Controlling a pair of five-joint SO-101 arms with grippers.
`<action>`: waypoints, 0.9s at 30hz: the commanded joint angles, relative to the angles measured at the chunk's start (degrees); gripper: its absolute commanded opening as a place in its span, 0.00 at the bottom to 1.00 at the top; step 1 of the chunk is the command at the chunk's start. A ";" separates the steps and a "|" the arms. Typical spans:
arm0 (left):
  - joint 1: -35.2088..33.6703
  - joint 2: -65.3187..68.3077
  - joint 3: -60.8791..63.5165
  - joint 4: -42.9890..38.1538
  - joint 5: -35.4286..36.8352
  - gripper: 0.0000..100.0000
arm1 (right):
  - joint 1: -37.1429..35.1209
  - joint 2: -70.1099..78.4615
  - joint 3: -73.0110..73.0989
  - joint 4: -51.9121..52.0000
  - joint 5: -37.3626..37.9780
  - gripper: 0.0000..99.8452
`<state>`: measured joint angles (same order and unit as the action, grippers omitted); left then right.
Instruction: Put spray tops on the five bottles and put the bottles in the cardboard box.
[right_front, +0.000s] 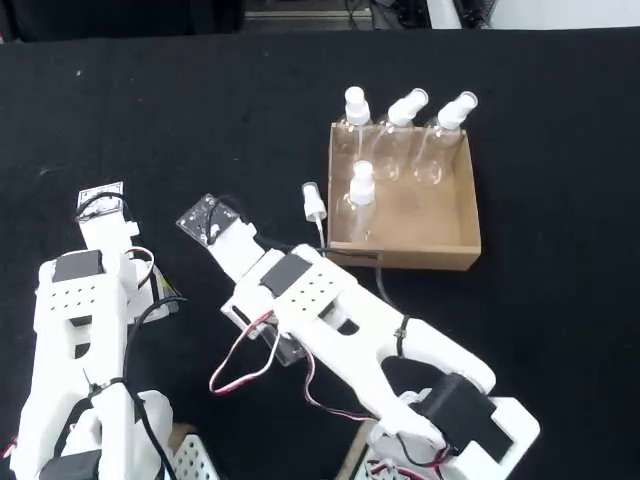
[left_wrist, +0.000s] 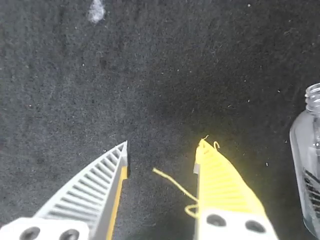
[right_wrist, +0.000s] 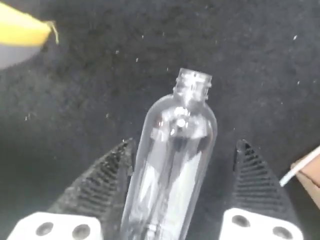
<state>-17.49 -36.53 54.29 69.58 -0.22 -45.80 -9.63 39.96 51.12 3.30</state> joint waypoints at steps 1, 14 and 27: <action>-0.48 -1.49 -1.45 -0.26 -0.18 0.21 | 0.79 -2.24 0.84 -4.84 -0.53 0.27; -0.48 -1.49 -1.45 -0.26 -0.09 0.21 | 0.88 6.90 -1.71 -6.33 -0.70 0.26; -0.48 -1.49 -1.45 -0.26 -0.09 0.21 | 2.55 -9.36 -10.33 13.54 2.81 0.01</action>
<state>-17.49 -36.53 54.29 69.58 -0.22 -45.45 -8.40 35.91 57.27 3.82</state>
